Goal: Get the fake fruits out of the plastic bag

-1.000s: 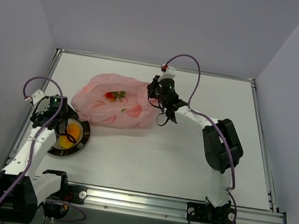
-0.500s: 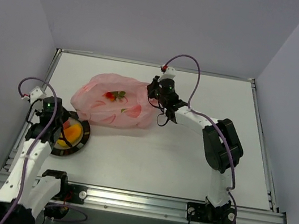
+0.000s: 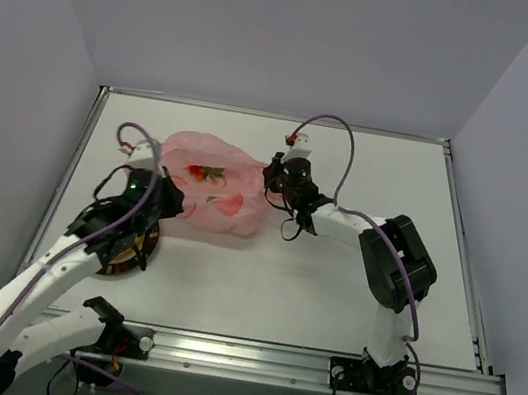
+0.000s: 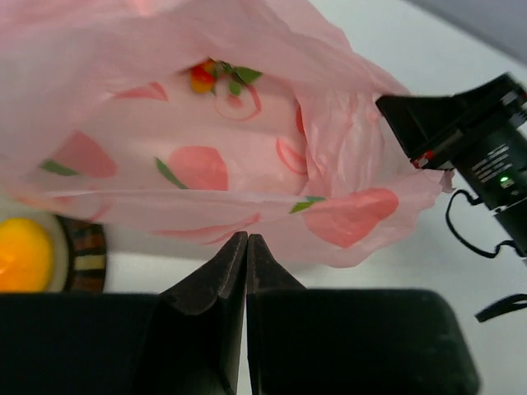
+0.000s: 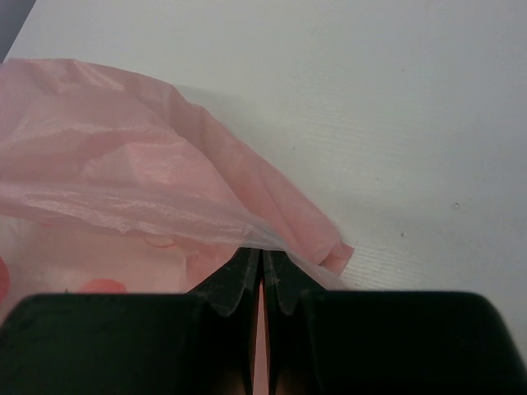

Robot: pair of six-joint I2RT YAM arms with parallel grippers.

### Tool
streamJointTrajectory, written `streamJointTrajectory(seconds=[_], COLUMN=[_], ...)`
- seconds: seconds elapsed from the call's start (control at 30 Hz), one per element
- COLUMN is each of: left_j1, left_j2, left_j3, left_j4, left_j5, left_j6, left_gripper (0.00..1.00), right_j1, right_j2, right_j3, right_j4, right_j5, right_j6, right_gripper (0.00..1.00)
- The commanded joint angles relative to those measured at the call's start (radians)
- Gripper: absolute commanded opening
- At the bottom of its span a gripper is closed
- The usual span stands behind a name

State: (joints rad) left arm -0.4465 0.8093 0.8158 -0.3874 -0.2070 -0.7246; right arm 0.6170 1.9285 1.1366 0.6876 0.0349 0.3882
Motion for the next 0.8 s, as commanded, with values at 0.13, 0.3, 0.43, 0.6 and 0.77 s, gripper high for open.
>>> streamJointTrajectory(seconds=[0.13, 0.3, 0.43, 0.6, 0.77], left_j1=[-0.063, -0.029, -0.009, -0.018, -0.011], left_j2=[0.338, 0.482, 0.545, 0.501, 0.396], left_j3=[0.011, -0.076, -0.153, -0.234, -0.206], left_j4=[0.292, 0.419, 0.533, 0.539, 0.527], left_j5=[-0.127, -0.106, -0.019, -0.017, -0.023], left_j6=[0.014, -0.033, -0.05, -0.052, -0.016], left_gripper=[0.03, 0.02, 0.02, 0.02, 0.06], right_j1=[0.042, 0.09, 0.095, 0.072, 0.049], right_j2=[-0.132, -0.169, -0.145, -0.1, -0.066], right_j3=[-0.211, -0.36, -0.391, -0.341, -0.284], right_j4=[0.231, 0.427, 0.463, 0.455, 0.409], right_j5=[0.082, 0.207, 0.192, 0.161, 0.132], right_j6=[-0.035, -0.098, -0.118, -0.112, -0.091], right_gripper=[0.0, 0.0, 0.0, 0.0, 0.0])
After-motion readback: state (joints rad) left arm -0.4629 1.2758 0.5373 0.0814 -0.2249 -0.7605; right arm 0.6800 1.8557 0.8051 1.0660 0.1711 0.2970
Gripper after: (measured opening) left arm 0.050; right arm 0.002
